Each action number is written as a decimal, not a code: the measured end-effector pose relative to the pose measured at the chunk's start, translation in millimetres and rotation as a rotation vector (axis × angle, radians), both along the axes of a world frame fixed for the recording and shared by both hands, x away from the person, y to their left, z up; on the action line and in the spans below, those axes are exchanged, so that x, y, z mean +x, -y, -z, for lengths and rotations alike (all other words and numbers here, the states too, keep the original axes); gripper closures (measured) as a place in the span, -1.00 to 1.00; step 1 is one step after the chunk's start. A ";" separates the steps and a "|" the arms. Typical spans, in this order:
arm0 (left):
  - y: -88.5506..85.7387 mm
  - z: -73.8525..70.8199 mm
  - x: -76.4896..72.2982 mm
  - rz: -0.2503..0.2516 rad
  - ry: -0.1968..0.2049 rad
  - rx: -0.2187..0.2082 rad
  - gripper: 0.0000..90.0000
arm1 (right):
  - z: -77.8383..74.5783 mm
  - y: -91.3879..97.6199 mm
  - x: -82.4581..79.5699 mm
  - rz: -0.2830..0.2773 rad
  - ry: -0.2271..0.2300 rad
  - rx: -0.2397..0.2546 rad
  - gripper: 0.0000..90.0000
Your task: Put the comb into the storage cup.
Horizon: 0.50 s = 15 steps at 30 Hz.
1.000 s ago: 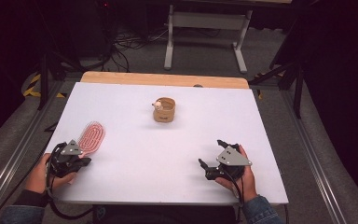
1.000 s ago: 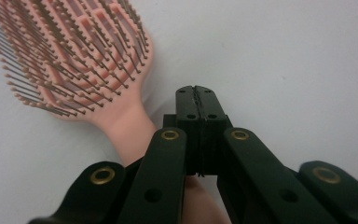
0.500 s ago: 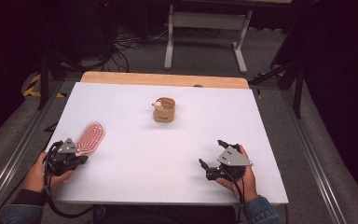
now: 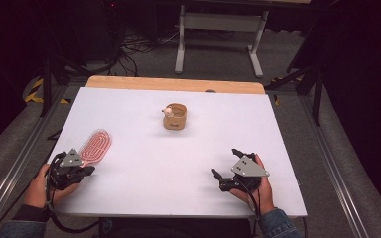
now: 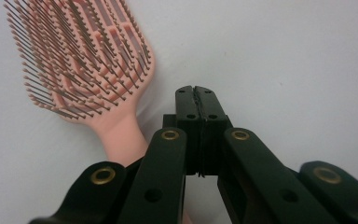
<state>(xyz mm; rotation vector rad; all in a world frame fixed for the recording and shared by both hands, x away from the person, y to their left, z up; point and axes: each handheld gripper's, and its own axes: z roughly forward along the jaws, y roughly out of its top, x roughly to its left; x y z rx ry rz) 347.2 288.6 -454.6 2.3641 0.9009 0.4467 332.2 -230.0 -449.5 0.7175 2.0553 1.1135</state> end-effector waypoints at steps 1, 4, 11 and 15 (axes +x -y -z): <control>-0.7 -0.6 -0.9 -0.001 0.003 -0.004 0.99 | -0.1 -0.1 -0.1 0.000 0.001 0.000 -0.80; -4.3 -2.7 -3.7 -0.019 0.015 -0.010 0.96 | 0.1 -0.3 0.0 -0.001 -0.001 -0.001 -0.80; -12.8 -5.1 -9.8 -0.074 0.051 -0.050 0.75 | 0.2 -0.5 0.1 -0.001 -0.003 -0.002 -0.80; -15.1 -3.5 -13.8 -0.088 0.056 -0.057 0.59 | -0.2 -1.3 -0.7 -0.004 0.001 -0.007 -0.80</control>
